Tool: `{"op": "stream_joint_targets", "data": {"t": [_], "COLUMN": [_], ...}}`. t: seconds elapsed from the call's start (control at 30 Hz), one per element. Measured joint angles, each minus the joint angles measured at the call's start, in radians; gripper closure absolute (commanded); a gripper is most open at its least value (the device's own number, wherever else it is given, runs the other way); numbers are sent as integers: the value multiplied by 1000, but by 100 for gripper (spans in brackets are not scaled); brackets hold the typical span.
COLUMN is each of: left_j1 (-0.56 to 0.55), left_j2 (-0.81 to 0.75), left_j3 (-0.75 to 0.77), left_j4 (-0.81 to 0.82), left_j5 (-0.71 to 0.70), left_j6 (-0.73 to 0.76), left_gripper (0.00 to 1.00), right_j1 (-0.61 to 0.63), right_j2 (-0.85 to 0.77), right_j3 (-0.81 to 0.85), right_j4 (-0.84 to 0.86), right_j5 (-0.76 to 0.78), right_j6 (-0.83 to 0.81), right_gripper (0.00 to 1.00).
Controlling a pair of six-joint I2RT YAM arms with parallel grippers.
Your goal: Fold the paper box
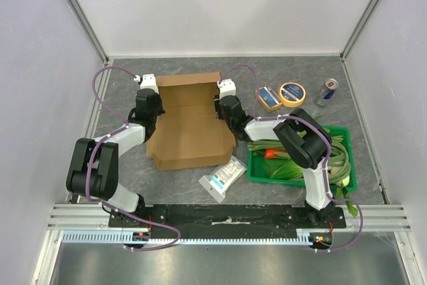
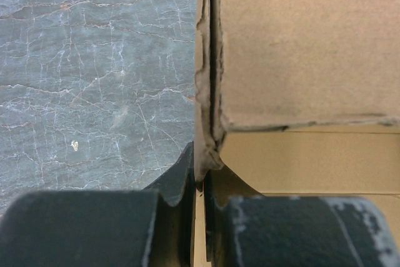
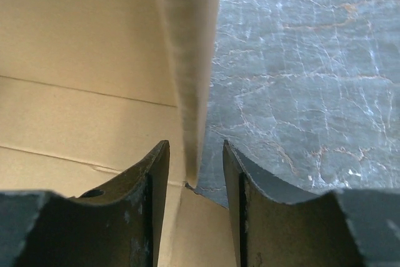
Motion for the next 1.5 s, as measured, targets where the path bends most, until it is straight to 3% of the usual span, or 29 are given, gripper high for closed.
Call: {"op": "stream_joint_targets", "data": {"t": [0.2, 0.3, 0.33, 0.37, 0.6, 0.63, 0.73, 0.87, 1.03, 1.13, 1.3, 1.5], "left_j1": [0, 0, 0, 0, -1, -1, 0, 0, 0, -1, -1, -2], "left_j2": [0, 0, 0, 0, -3, -4, -5, -6, -6, -6, -6, -6], "left_j3": [0, 0, 0, 0, 0, 0, 0, 0, 0, 0, 0, 0], "left_j4": [0, 0, 0, 0, -4, -3, -3, -4, -4, -4, -4, -4], "left_j5": [0, 0, 0, 1, 2, 1, -2, -2, -2, -2, -2, -6], "left_j6": [0, 0, 0, 0, 0, 0, 0, 0, 0, 0, 0, 0], "left_gripper": [98, 98, 98, 98, 98, 98, 98, 98, 98, 98, 98, 98], "right_j1": [5, 8, 8, 8, 8, 9, 9, 6, -16, -48, -71, -68], "right_j2": [12, 33, 34, 34, 34, 34, 33, -19, -189, -241, -243, -185], "right_j3": [15, 51, 53, 53, 60, 64, 80, 25, -115, -127, -109, 3], "right_j4": [-41, -66, -69, -72, -80, -84, -98, -85, -38, 16, 45, 42], "right_j5": [53, 63, 66, 68, 92, 93, 90, 63, 4, -41, -98, -156], "right_j6": [28, 39, 44, 48, 68, 67, 59, 26, -9, -27, -47, -57], "right_gripper": [61, 84, 96, 100, 100, 95, 44, 27, 26, 32, 46, 50]}}
